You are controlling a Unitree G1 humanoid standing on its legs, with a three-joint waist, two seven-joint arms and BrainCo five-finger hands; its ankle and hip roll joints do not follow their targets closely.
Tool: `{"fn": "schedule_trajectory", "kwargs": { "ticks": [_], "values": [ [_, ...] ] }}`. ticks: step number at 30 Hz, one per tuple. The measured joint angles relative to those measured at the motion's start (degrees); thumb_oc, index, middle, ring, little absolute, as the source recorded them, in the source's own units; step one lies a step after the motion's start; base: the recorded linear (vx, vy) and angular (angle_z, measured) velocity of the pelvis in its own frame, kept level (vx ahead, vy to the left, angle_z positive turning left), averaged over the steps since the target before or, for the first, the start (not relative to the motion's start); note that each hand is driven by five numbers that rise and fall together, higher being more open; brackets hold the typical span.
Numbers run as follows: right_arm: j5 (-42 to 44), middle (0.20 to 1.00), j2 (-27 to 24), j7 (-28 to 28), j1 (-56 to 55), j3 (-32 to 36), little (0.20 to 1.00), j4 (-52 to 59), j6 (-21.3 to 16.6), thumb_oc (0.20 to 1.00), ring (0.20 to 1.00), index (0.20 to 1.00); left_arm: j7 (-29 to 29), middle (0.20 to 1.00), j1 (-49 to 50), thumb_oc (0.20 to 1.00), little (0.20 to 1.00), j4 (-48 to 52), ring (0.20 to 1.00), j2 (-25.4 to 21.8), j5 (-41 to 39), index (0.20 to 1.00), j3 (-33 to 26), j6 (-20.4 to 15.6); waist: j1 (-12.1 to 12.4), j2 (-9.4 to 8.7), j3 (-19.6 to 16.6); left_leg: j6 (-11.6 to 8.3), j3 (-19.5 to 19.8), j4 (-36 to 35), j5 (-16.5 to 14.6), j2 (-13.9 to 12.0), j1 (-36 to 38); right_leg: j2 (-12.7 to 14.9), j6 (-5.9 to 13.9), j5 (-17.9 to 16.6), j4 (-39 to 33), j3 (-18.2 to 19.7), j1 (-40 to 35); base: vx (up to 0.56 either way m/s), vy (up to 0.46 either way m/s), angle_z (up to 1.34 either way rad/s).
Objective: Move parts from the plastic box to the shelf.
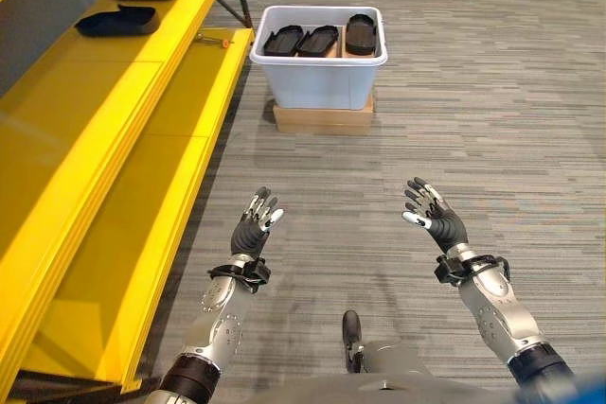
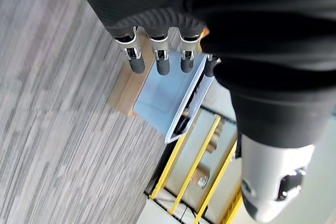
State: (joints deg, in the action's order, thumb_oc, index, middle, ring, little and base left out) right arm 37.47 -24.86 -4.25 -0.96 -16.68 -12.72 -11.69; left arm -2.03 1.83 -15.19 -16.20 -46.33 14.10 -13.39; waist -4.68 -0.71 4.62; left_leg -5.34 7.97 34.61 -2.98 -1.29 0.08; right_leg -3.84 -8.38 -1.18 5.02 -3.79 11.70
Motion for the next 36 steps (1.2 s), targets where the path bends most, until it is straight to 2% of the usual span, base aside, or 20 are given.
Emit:
{"fn": "schedule_trajectory", "kwargs": {
  "ticks": [2,3,5,9,10,11,13,15,16,17,20,22,23,25,26,27,28,30,33,36],
  "values": [
    [0.00,1.000,-0.29,0.03,-1.73,0.31,1.000,0.27,0.01,1.000,1.000,1.000,0.01,1.000,-0.01,1.000,1.000,-0.02,1.000,0.18,-0.26,1.000,0.51,-0.06,1.83,-1.89,1.06,0.57,0.07,18.02,15.36,2.74,-10.21,1.00,-0.31,0.71,-1.66,0.68,-3.51,0.14,-0.119,-0.10],
    [-0.01,1.000,-0.20,0.18,-1.64,0.27,1.000,0.24,0.04,1.000,1.000,1.000,-0.01,1.000,0.38,1.000,1.000,-0.19,1.000,-0.11,-0.25,1.000,0.61,-0.02,2.73,-2.22,2.00,1.75,-0.81,23.03,9.96,2.87,-14.82,1.07,-0.83,1.06,-2.73,0.89,-5.78,0.18,-0.050,0.06],
    [0.00,1.000,0.29,0.64,-1.27,0.66,1.000,0.55,-0.23,1.000,1.000,1.000,0.02,1.000,0.92,1.000,1.000,-0.25,1.000,-0.68,-0.27,1.000,0.45,0.12,2.96,-4.15,3.50,4.55,-3.08,18.78,2.37,3.52,-23.14,2.64,-1.48,3.65,-3.11,1.17,-7.86,0.22,0.040,0.16],
    [-0.04,1.000,0.16,2.23,1.36,1.77,1.000,-1.35,-1.17,1.000,1.000,1.000,0.28,1.000,2.17,1.000,1.000,-0.89,1.000,0.51,-0.10,1.000,0.74,0.41,6.48,-0.83,5.85,4.03,-5.37,-24.29,3.53,1.50,-29.78,1.48,4.35,6.44,-8.04,4.18,-15.89,0.42,0.120,-0.28],
    [-0.08,1.000,0.13,2.18,1.72,1.54,1.000,-2.28,-1.42,1.000,1.000,1.000,0.25,1.000,2.13,1.000,1.000,-1.35,1.000,0.55,-0.03,1.000,0.58,0.34,7.23,0.03,5.93,3.87,-4.55,-31.01,3.63,0.71,-28.66,0.74,3.93,6.86,-8.60,4.60,-17.38,0.28,0.089,-0.60],
    [-0.20,1.000,0.07,2.33,2.02,1.01,1.000,-3.54,-1.30,1.000,1.000,1.000,0.55,1.000,2.03,1.000,1.000,-1.99,1.000,0.25,0.16,1.000,0.31,0.33,7.61,0.86,6.21,3.86,-3.18,-36.50,3.77,0.40,-27.78,0.04,1.22,6.98,-9.09,5.10,-19.51,0.24,0.104,-0.71],
    [-0.58,1.000,0.02,2.30,0.24,-0.18,1.000,-3.54,-1.26,1.000,1.000,1.000,0.76,1.000,2.36,1.000,1.000,-1.78,1.000,-0.66,0.35,1.000,-0.20,0.14,7.79,-0.36,5.73,5.60,-2.71,-29.08,5.40,1.57,-27.87,1.26,2.86,10.51,-10.14,6.65,-25.23,0.40,0.199,-0.80],
    [-0.60,1.000,-0.16,2.12,-0.60,-0.30,1.000,-2.68,-1.23,1.000,1.000,1.000,0.77,1.000,2.93,1.000,1.000,-1.89,1.000,-0.03,0.36,1.000,-0.43,0.12,7.40,0.53,4.28,7.36,-4.25,-27.52,6.14,1.58,-21.62,1.15,4.72,13.09,-9.29,10.11,-28.75,0.35,0.193,-0.83],
    [-0.59,1.000,1.54,2.13,-0.53,-0.11,1.000,-2.75,-1.23,1.000,1.000,1.000,0.82,1.000,2.53,1.000,1.000,-2.10,1.000,-0.41,0.32,1.000,-0.56,0.09,6.99,-0.87,3.28,6.69,-4.66,-29.61,12.54,2.53,-19.83,2.25,6.19,15.33,-5.20,10.46,-27.95,0.34,0.209,-0.50],
    [-0.55,1.000,3.05,2.15,-2.29,0.19,1.000,-2.22,-1.26,1.000,1.000,1.000,0.89,1.000,1.86,1.000,1.000,-2.00,1.000,-0.57,0.32,1.000,-0.24,0.15,6.19,-3.16,2.62,8.49,-5.42,-29.93,11.98,4.49,-18.03,4.75,7.03,16.02,-1.69,9.72,-27.32,0.19,0.147,-0.11],
    [-0.54,1.000,4.17,2.14,-1.71,-0.59,1.000,-1.81,-1.19,1.000,1.000,1.000,1.37,1.000,-2.11,1.000,1.000,-1.50,1.000,-0.75,0.35,1.000,-0.24,-0.40,5.78,-4.24,1.71,11.22,-6.87,-29.86,8.60,7.50,-15.94,8.25,10.32,14.59,2.60,9.91,-24.51,0.29,0.209,0.03],
    [-0.53,1.000,4.83,2.08,0.25,-2.26,1.000,-1.84,-1.14,1.000,1.000,1.000,2.44,1.000,-4.30,1.000,1.000,-1.50,1.000,-1.06,0.39,1.000,-0.64,-0.98,6.65,-4.22,1.71,12.64,-7.73,-29.69,5.62,8.84,-13.72,9.29,12.44,12.86,8.66,10.54,-22.83,0.28,0.231,-0.23],
    [-0.51,1.000,5.60,1.97,0.65,-2.96,1.000,-1.72,-1.09,1.000,1.000,1.000,2.82,1.000,-4.60,1.000,1.000,-2.04,1.000,-1.14,0.87,1.000,-0.66,-1.05,7.43,-3.84,1.72,12.59,-7.30,-29.70,4.86,8.90,-11.60,9.51,14.49,12.71,18.59,10.46,-19.78,0.23,0.246,-0.39],
    [-0.55,1.000,6.06,1.60,1.89,-3.29,1.000,-0.65,-1.04,1.000,1.000,1.000,3.97,1.000,-5.64,1.000,1.000,-1.83,1.000,-1.75,1.00,1.000,-0.55,-1.20,6.95,-2.35,2.18,14.53,-5.73,-30.49,1.80,9.33,-8.21,8.09,17.04,5.42,40.15,10.46,-8.97,0.23,0.221,-0.08],
    [-0.55,1.000,5.96,1.60,1.37,-2.96,1.000,0.07,-1.05,1.000,1.000,1.000,4.31,1.000,-5.52,1.000,1.000,-1.80,1.000,-1.88,1.10,1.000,-0.07,-1.21,6.38,-1.43,2.69,14.92,-5.86,-31.73,1.55,9.39,-5.91,8.25,16.48,5.85,46.77,8.97,-4.65,0.20,0.126,0.07],
    [-0.55,1.000,5.78,1.60,0.97,-2.90,1.000,0.13,-1.01,1.000,1.000,1.000,4.61,1.000,-4.73,1.000,1.000,-1.79,1.000,-1.68,1.42,1.000,0.29,-1.20,5.78,0.15,3.21,15.43,-5.72,-32.58,0.93,8.85,-3.44,7.93,13.47,8.58,48.67,7.66,-1.45,0.37,0.131,0.25],
    [-0.56,1.000,5.60,1.61,0.06,-3.06,1.000,0.34,-0.92,1.000,1.000,1.000,4.74,1.000,-3.62,1.000,1.000,-1.84,1.000,-1.11,2.59,1.000,0.25,-1.30,4.18,1.49,3.39,14.58,-4.14,-32.56,-0.50,8.41,-0.94,6.86,12.01,11.64,46.66,6.35,8.52,0.48,0.123,0.23],
    [-0.56,1.000,5.57,1.63,0.29,-3.08,1.000,0.41,-0.79,1.000,1.000,1.000,4.77,1.000,-3.34,1.000,1.000,-2.17,1.000,-0.89,2.56,1.000,0.62,-1.27,3.83,1.64,4.20,14.45,-2.66,-32.54,-2.95,7.92,0.23,6.29,11.96,11.83,37.07,3.78,14.24,0.39,-0.010,0.19],
    [-0.56,1.000,5.78,1.65,0.49,-3.18,1.000,0.25,-0.29,1.000,1.000,1.000,4.65,1.000,-2.99,1.000,1.000,-2.60,1.000,-1.31,2.56,1.000,0.34,-1.12,2.16,0.44,5.33,11.83,-1.78,-32.96,-5.19,7.49,4.94,6.00,10.13,4.97,8.99,0.68,14.48,0.24,-0.083,0.43],
    [-0.57,1.000,5.73,1.72,-0.73,-2.85,1.000,0.20,-0.25,1.000,1.000,1.000,4.36,1.000,0.37,1.000,1.000,-1.85,1.000,-0.93,2.57,1.000,0.48,-1.24,1.14,-1.09,3.32,8.75,-1.14,-33.41,-7.03,7.56,11.35,6.79,8.02,0.61,4.53,0.64,10.52,0.22,-0.134,0.64]
  ]
}}
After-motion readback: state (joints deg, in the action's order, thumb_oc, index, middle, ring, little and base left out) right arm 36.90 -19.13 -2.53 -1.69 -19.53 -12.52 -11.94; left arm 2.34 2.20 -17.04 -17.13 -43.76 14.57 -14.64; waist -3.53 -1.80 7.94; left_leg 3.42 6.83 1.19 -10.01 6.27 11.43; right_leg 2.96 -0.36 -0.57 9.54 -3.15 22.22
